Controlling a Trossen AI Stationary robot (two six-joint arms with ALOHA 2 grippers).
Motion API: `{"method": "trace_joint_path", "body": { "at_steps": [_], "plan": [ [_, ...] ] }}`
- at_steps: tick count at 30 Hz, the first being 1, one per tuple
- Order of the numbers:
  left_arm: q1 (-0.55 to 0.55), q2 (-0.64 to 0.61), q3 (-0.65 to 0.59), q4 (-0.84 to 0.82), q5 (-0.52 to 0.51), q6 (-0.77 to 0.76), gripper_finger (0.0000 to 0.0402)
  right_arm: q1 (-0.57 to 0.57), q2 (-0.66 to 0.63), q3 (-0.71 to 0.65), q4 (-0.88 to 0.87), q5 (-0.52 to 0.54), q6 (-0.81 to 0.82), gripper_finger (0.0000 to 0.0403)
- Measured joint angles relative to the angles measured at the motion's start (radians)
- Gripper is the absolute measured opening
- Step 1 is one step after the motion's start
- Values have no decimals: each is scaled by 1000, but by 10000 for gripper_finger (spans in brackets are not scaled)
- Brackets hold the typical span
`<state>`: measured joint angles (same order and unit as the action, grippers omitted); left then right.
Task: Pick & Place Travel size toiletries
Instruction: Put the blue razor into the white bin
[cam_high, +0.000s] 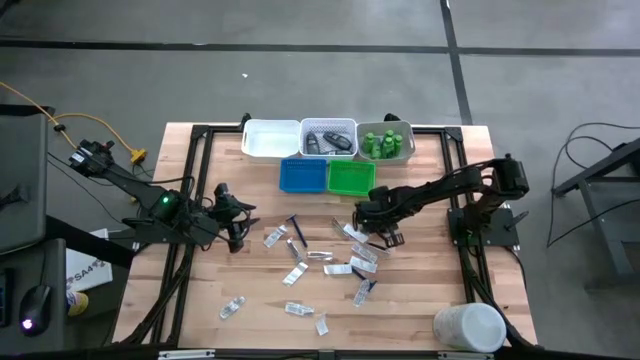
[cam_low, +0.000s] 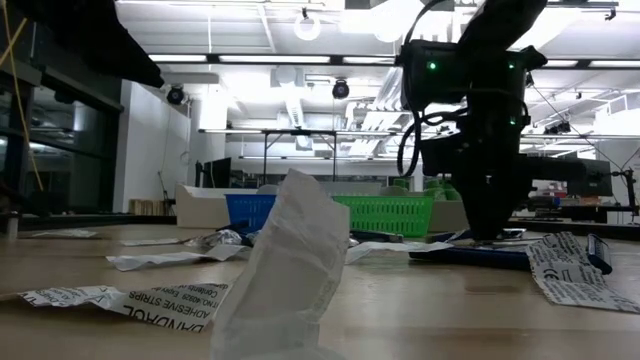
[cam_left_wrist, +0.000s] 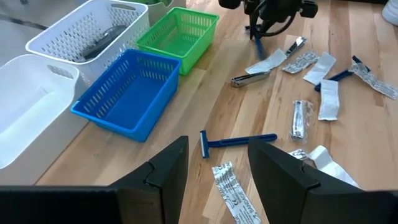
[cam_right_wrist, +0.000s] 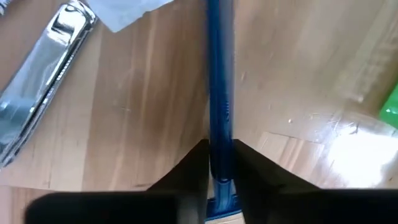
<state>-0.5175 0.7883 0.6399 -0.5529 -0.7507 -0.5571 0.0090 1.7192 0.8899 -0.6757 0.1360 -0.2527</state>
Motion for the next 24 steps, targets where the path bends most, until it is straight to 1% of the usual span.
{"method": "trace_joint_path", "body": {
  "at_steps": [2,3,7,12,14,17,19,21,24],
  "plan": [
    [0,0,0,-1,6,0,166,2,-13,11,-26,4,25,32],
    [0,0,0,-1,10,0,166,2,-18,16,-43,6,39,29],
    [0,0,0,-1,9,0,166,1,-29,70,-146,12,103,30],
    [0,-3,0,-13,-12,0,166,2,-37,206,-291,99,149,32],
    [0,-8,0,-31,-27,-7,166,-4,-44,275,-299,120,143,32],
    [0,-28,0,-73,-57,-34,166,-22,-48,372,-231,205,110,32],
    [0,-45,0,-108,-82,-58,166,-46,-46,423,-143,239,64,32],
    [0,-64,0,-122,-99,-74,166,-75,-46,455,12,249,19,32],
    [0,-86,-1,-132,-105,-76,166,-124,-45,463,277,246,-45,32]
  ]
}}
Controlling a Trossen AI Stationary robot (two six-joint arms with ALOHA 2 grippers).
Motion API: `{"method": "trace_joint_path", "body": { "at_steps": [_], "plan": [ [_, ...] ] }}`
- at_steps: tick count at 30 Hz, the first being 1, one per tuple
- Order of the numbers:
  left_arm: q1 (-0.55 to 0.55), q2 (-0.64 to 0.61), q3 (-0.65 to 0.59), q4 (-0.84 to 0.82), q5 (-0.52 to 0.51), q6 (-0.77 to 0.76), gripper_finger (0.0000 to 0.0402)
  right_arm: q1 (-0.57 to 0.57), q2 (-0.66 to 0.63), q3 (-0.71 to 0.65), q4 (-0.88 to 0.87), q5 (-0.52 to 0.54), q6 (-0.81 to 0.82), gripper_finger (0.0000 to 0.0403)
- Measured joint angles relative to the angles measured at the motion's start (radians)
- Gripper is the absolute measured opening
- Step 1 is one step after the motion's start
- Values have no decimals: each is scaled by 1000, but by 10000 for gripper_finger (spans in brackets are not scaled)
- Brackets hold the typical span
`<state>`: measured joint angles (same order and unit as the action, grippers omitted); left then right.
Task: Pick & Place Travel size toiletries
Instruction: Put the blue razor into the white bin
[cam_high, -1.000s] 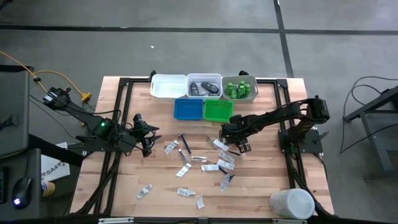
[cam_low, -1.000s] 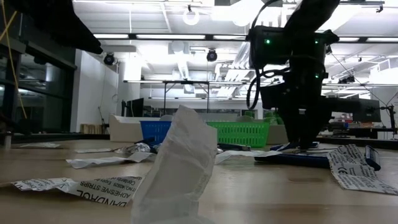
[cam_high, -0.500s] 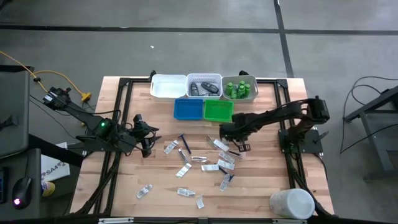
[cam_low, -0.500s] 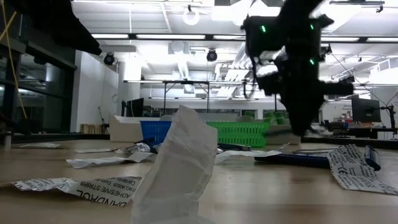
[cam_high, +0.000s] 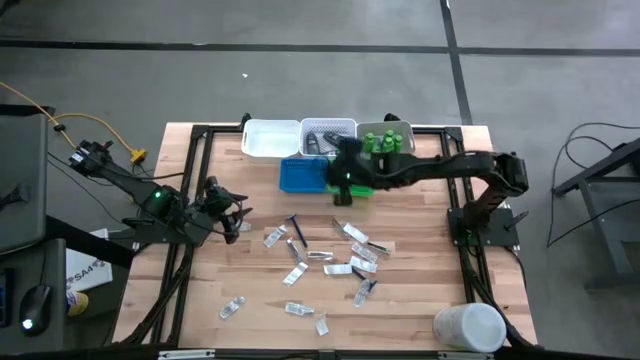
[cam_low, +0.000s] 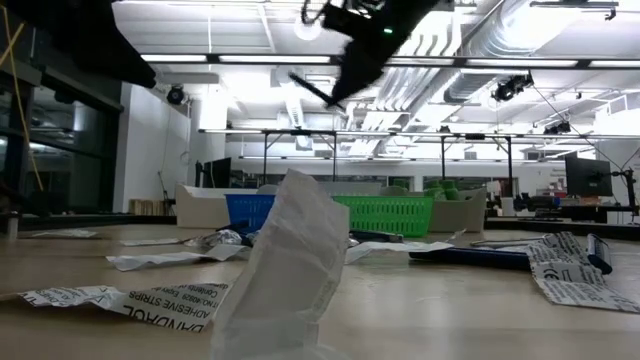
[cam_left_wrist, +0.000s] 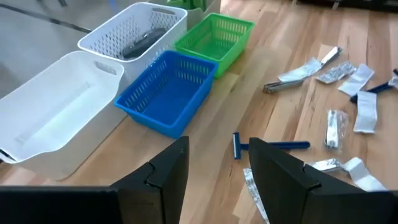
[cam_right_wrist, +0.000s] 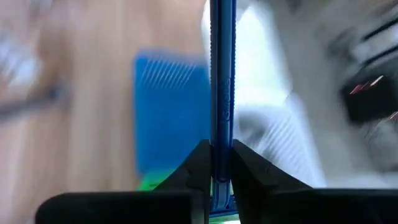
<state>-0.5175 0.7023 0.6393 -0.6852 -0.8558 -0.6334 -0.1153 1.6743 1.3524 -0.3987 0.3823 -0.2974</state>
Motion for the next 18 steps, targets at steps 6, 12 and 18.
{"method": "trace_joint_path", "body": {
  "at_steps": [6,12,18],
  "plan": [
    [0,-21,0,0,-2,0,166,-120,49,-1,462,-143,-56,32],
    [0,-31,0,-8,5,-1,166,-214,179,69,654,-285,-16,32],
    [0,-41,0,-7,5,-1,166,-239,369,322,584,-340,12,32]
  ]
}}
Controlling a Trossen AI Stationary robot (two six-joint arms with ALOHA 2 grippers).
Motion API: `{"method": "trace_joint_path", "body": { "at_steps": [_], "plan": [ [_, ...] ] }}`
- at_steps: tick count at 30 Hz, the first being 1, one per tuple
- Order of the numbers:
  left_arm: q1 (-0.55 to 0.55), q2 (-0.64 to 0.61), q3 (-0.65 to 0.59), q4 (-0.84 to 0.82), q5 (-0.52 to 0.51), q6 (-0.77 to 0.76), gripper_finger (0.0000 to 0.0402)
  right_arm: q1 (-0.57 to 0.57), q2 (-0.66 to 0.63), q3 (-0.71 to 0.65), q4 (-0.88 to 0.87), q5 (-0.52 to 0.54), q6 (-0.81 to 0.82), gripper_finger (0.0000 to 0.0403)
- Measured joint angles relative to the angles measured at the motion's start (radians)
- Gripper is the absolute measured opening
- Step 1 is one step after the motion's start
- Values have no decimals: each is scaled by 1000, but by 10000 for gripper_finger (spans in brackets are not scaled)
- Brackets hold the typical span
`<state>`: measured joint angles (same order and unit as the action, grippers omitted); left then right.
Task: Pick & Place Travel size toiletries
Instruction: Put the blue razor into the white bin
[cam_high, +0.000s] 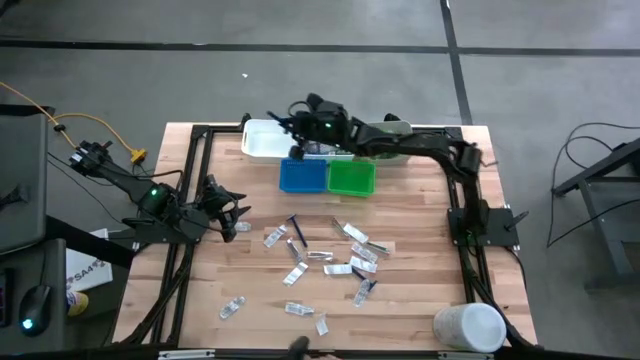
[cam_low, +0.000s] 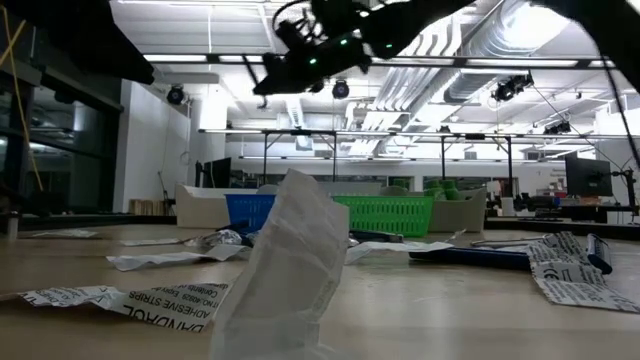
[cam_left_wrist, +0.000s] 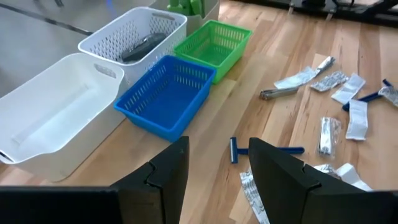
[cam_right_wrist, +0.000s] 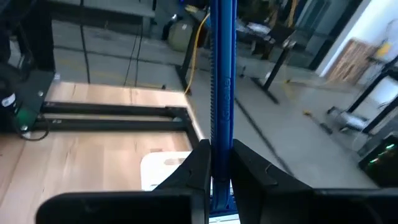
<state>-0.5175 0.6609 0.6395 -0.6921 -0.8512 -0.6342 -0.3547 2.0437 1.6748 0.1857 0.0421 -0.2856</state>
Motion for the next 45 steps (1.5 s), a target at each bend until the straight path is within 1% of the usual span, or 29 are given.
{"method": "trace_joint_path", "body": {
  "at_steps": [3,7,10,13,14,16,18,19,23,26,36,39,43,45],
  "plan": [
    [0,0,0,0,0,0,166,-8,97,131,-83,-16,10,32],
    [0,0,0,0,4,0,166,-30,206,265,-202,-23,31,32],
    [0,0,0,-1,4,0,166,-46,261,326,-234,-25,57,35],
    [0,0,0,-9,4,-2,166,-61,284,333,-212,-77,106,47],
    [0,0,0,-10,4,-3,166,-65,287,333,-212,-78,121,48],
    [0,0,0,-15,4,-3,166,-65,288,332,-211,-75,153,49],
    [0,0,0,-16,5,-3,166,-67,288,333,-206,-94,199,47],
    [0,0,0,-16,5,-3,166,-69,288,334,-205,-101,204,47],
    [0,0,0,-16,6,-3,166,-72,288,333,-220,-72,204,51],
    [0,0,0,-16,6,-3,166,-74,288,333,-226,-70,209,68],
    [0,0,0,-15,8,-7,166,-84,283,333,-240,-79,244,145],
    [0,0,0,-15,10,-19,166,-85,251,332,-306,-103,274,156],
    [0,0,0,-16,11,-26,166,-72,167,336,-498,-172,271,159],
    [0,0,0,-15,12,-26,166,-62,131,335,-635,-208,263,157]
  ]
}}
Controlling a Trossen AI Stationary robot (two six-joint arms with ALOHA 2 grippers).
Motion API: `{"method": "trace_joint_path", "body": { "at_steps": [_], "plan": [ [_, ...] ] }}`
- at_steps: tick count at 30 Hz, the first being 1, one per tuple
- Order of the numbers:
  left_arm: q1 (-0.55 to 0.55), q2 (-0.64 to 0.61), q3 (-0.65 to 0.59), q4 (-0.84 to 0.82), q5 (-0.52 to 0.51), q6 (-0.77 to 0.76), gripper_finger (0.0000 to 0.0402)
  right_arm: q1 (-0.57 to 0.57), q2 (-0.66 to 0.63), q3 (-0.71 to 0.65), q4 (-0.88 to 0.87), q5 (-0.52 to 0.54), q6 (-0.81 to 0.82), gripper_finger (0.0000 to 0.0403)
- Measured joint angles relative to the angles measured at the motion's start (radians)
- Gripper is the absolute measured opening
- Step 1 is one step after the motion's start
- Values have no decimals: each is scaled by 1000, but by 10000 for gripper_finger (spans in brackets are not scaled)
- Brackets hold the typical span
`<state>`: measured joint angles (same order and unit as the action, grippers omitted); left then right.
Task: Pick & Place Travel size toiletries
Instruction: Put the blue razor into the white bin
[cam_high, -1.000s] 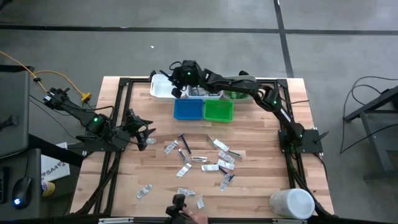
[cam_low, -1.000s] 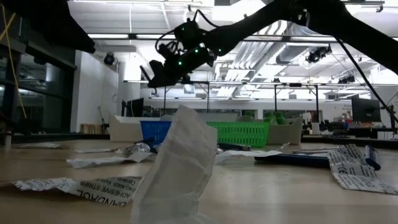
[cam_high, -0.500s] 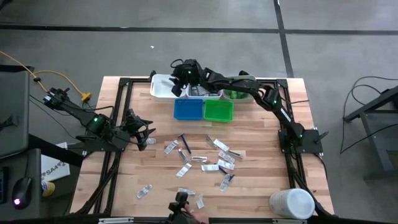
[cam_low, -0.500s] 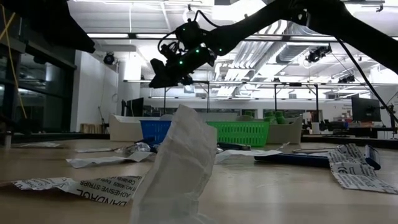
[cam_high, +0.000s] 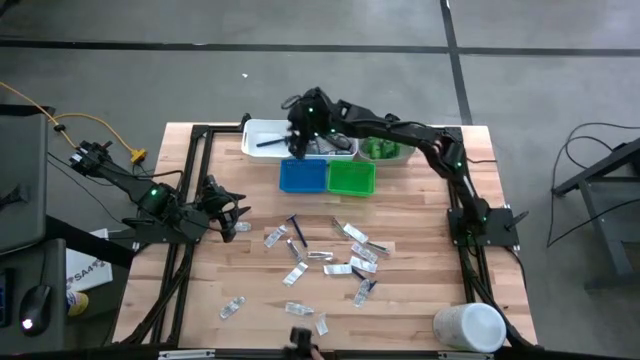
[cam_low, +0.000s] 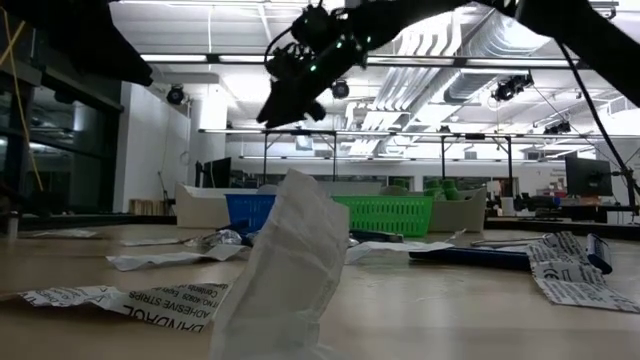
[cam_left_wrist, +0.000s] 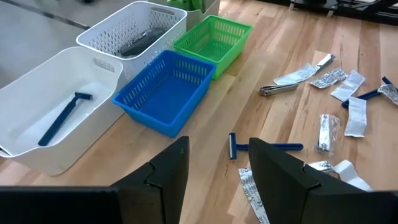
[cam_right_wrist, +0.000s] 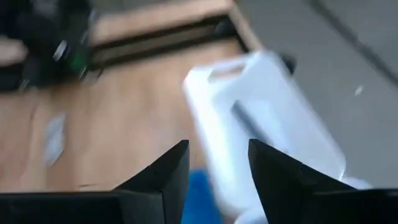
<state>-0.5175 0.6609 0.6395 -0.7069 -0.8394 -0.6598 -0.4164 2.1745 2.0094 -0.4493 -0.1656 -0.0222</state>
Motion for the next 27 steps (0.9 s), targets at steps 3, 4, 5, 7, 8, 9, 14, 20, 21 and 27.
{"method": "trace_joint_path", "body": {
  "at_steps": [3,4,5,7,8,9,14,20,21,27],
  "plan": [
    [0,0,1,1,0,-1,166,25,-40,-3,-160,-8,-32,150],
    [0,0,1,1,2,-4,166,37,-52,-4,-205,-5,-41,146],
    [0,0,1,1,6,-4,166,49,-62,-4,-220,2,-50,143],
    [0,0,1,1,11,-4,166,74,-84,-2,-251,18,-59,135],
    [0,0,1,3,11,-6,166,84,-93,-2,-270,20,-63,131],
    [0,0,1,3,11,-8,166,95,-100,-2,-281,26,-70,127],
    [0,0,1,-2,34,-26,166,141,-143,-12,-337,37,-78,105],
    [0,2,1,-1,64,-26,166,186,-256,-235,-281,64,-52,77],
    [0,2,1,-1,64,-26,166,193,-289,-292,-235,78,-42,71],
    [0,10,1,2,64,-22,166,250,-483,-605,10,101,26,43]
  ]
}}
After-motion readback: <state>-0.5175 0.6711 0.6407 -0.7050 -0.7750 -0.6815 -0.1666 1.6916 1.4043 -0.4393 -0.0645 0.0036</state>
